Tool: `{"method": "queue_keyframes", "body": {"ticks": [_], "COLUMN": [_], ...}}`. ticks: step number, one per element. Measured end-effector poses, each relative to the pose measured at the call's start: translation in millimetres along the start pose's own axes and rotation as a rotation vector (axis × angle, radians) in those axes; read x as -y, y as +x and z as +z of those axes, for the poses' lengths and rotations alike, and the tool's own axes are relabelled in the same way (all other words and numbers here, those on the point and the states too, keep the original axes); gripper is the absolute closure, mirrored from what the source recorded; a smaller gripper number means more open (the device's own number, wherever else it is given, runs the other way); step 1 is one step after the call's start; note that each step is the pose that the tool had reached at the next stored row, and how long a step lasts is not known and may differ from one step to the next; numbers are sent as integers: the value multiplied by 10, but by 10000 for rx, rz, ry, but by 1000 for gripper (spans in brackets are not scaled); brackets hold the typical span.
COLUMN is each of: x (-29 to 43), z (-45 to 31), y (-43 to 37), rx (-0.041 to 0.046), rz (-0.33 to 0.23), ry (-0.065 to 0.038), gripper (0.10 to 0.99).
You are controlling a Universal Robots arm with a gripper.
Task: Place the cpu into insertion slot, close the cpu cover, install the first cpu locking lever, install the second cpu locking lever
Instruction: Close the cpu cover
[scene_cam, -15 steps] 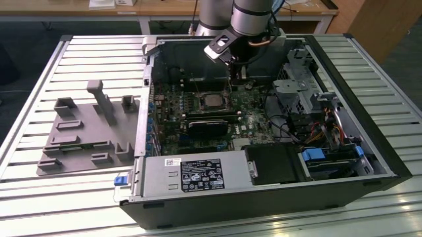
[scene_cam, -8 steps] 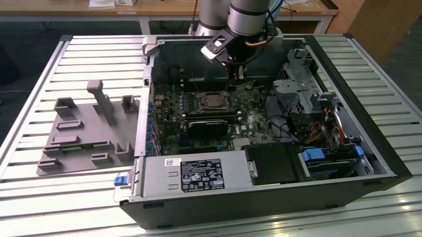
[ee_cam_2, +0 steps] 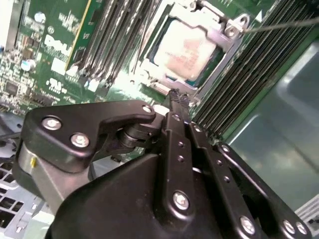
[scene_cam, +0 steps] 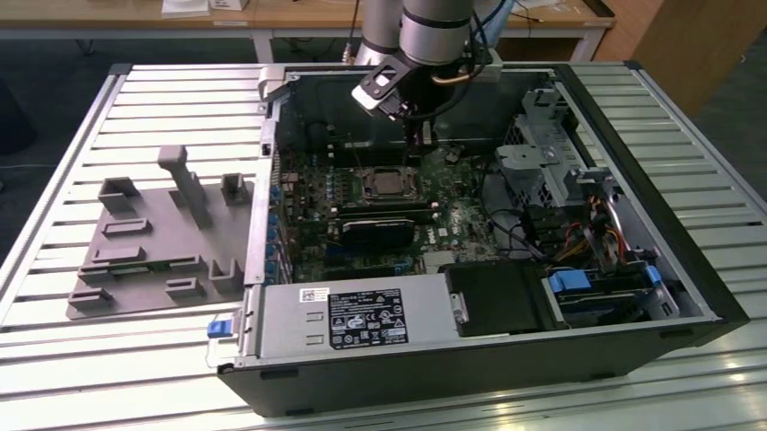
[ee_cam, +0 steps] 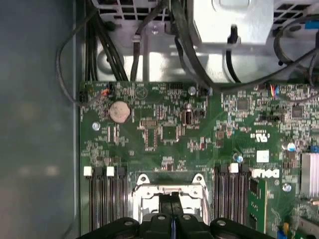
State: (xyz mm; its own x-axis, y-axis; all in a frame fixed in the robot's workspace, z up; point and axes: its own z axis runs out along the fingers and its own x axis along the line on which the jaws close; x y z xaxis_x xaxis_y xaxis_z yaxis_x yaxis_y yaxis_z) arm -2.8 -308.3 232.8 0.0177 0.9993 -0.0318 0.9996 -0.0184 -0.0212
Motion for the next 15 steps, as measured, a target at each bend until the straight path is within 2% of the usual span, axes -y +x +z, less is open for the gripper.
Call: {"method": "queue_keyframes", "body": {"ticks": [8, 15], "x": [245, 388], "z": [46, 84], "y": [-4, -36], "rx": [0, -4], "rz": [6, 12], "ry": [-186, -389], "gripper": [984, 984]}}
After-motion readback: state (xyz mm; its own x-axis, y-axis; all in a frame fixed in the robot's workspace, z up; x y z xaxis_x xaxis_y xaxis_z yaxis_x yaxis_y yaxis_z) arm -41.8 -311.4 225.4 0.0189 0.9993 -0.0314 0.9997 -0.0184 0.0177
